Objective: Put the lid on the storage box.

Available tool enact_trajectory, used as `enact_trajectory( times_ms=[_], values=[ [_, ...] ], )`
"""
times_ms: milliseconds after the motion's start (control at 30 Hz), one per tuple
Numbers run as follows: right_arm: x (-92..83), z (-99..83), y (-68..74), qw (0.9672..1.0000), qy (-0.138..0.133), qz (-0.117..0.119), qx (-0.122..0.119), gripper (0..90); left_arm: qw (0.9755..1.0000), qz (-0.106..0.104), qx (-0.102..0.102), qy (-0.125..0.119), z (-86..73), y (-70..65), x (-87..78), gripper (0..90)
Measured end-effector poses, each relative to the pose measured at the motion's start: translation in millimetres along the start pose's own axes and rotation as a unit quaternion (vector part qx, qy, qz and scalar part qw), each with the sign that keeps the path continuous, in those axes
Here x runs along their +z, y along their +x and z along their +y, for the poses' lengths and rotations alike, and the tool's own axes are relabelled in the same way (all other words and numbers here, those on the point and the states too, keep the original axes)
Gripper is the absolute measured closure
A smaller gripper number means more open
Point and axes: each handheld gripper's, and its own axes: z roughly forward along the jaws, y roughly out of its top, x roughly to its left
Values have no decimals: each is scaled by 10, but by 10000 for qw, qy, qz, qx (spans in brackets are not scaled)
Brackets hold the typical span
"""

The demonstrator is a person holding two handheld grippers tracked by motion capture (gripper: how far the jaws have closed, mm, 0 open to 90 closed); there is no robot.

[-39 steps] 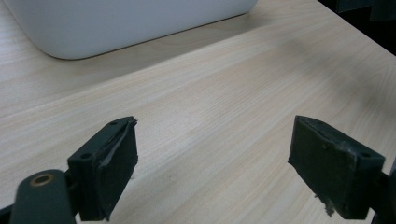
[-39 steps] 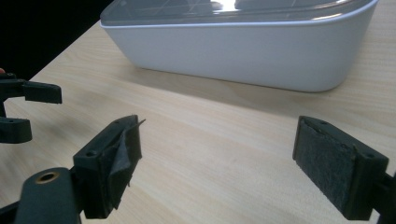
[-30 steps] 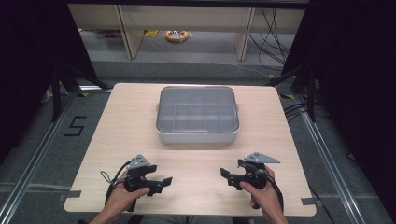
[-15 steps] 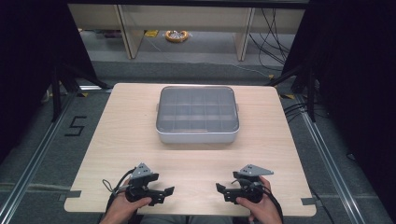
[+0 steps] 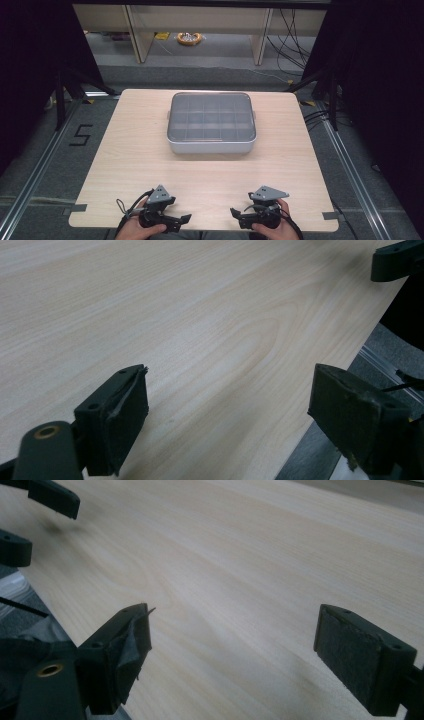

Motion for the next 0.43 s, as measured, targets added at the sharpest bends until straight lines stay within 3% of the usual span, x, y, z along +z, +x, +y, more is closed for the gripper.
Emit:
enact_trajectory(
  times_ms=[33, 67, 133, 233, 300, 333, 433],
  values=[
    [2, -6, -15, 9999, -6, 0, -141, 163, 10000, 14, 70, 56, 3, 15, -8, 156],
    [8, -18, -8, 9999, -3, 68, -119, 163, 9998, 16, 144, 110, 7, 29, -17, 156],
    [3, -28, -2, 10000, 59, 46, -54, 163, 10000, 48, 3, 21, 4, 16, -3, 156],
    [11, -35, -14, 9999, 43, 51, -123, 164, 9999, 52, 92, 108, 7, 42, -10, 156],
    [17, -41, -16, 9999, 83, 39, -114, 164, 10000, 60, 5, 23, 5, 32, -1, 156],
    [11, -41, -16, 9999, 85, -44, -131, 164, 9999, 51, 109, 112, 7, 46, -14, 156],
    [15, -42, -16, 9999, 91, -13, -134, 164, 10000, 26, -34, 29, 5, 43, 9, 156]
  ],
)
